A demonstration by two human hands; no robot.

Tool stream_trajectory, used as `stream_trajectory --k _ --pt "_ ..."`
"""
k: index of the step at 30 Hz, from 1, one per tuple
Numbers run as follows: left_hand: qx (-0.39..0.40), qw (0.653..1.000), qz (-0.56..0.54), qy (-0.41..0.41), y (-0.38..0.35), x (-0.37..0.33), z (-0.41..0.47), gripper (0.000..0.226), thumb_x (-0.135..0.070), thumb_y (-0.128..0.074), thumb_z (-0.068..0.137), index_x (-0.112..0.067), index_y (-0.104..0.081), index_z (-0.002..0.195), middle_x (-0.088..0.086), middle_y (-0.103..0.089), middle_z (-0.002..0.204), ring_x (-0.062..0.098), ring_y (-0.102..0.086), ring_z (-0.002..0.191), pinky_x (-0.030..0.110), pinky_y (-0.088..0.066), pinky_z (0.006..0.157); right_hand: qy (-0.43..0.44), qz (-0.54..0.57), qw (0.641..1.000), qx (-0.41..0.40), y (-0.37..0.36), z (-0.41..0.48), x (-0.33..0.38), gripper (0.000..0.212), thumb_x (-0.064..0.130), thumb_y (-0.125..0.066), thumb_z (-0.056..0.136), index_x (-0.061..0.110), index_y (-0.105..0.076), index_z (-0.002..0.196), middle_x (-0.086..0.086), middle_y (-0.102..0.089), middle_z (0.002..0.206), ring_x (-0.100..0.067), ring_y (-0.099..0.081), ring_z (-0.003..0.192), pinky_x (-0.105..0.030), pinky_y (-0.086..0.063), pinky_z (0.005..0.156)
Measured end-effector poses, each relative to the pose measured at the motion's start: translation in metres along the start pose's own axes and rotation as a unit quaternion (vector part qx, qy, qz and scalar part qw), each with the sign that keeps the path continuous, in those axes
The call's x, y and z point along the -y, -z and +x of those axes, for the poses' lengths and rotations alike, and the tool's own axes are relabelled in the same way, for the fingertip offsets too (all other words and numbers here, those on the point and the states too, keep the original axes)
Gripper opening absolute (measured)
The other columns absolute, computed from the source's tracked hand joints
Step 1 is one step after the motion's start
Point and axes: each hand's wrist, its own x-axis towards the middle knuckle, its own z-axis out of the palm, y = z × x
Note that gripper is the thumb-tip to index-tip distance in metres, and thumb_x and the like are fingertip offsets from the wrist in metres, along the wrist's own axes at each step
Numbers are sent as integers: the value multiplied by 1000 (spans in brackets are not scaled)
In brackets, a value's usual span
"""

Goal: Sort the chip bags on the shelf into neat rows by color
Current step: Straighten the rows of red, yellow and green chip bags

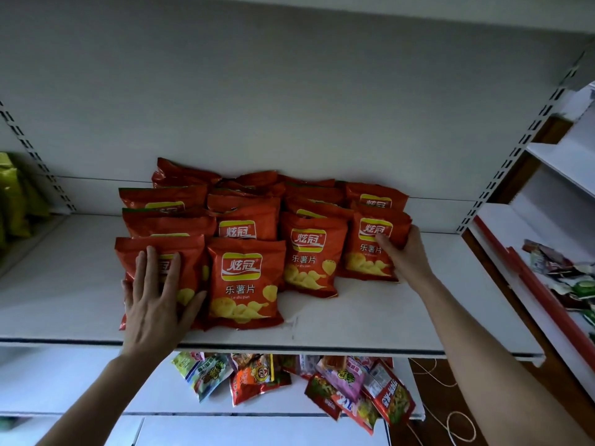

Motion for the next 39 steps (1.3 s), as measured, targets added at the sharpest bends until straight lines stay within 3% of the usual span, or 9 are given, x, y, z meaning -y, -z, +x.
stream_trajectory --k 5,9,17,21,25,28,31,36,39 --pt "-9 1000 -7 -8 0 2 0 82 -73 -18 88 -15 -24 146 25 -14 153 37 -11 141 68 -23 104 1 36 999 0 5 -11 -2 70 45 -73 67 13 -50 125 -4 -63 116 -16 -64 100 -33 -53 82" --pt "-22 999 -37 -9 2 2 -3 83 -73 -19 88 -14 -29 146 21 -12 155 29 -6 142 62 -19 107 41 10 984 -176 1 -32 -3 68 33 -72 79 5 -40 133 -10 -48 132 -18 -48 117 -21 -36 90" --pt "-100 989 -104 20 16 7 -6 53 -43 -37 95 -1 -43 129 35 -25 146 52 -25 132 62 -32 98 107 -55 955 -271 -23 -58 19 73 42 -66 80 -2 -41 132 -20 -48 129 -29 -45 121 -44 -40 99" --pt "-94 982 -129 101 18 8 -7 55 -38 -53 92 -16 -34 140 28 -20 152 48 -23 137 64 -36 96 181 -134 973 -43 -79 -108 51 63 56 -56 81 5 -53 117 -4 -65 89 -18 -64 77 -25 -51 62" --pt "-69 974 -157 145 20 4 -5 62 -26 -60 90 -14 -34 145 22 -33 145 44 -41 126 53 -41 95 157 -242 955 65 -141 -126 57 73 54 -59 80 13 -33 135 -1 -63 111 -19 -64 93 -33 -56 73" --pt "-72 970 -173 154 24 4 -5 60 -22 -62 89 -12 -38 143 24 -37 138 44 -44 120 51 -41 94 132 -180 971 83 -150 -128 58 67 36 -63 84 14 -31 138 -5 -57 122 -21 -56 109 -29 -50 85" --pt "-88 964 -186 167 30 -2 -10 57 -20 -63 89 -13 -41 141 24 -38 135 44 -43 119 51 -40 95 123 -94 985 79 -128 -129 56 56 22 -63 86 12 -38 135 -6 -57 115 -17 -55 104 -11 -42 73" --pt "-154 949 -264 82 35 -51 -19 62 -14 -69 83 -16 -44 139 26 -36 137 40 -40 124 45 -39 96 121 -47 989 -67 -36 -104 27 54 21 -63 84 10 -41 132 -7 -55 120 -24 -57 105 -37 -51 82" --pt "-115 947 -299 0 17 -110 -9 66 -20 -68 84 -33 -31 138 25 -30 142 33 -32 129 42 -31 99 103 -94 982 -129 12 -88 12 51 20 -61 87 8 -40 132 -18 -59 117 -31 -61 101 -31 -47 76"
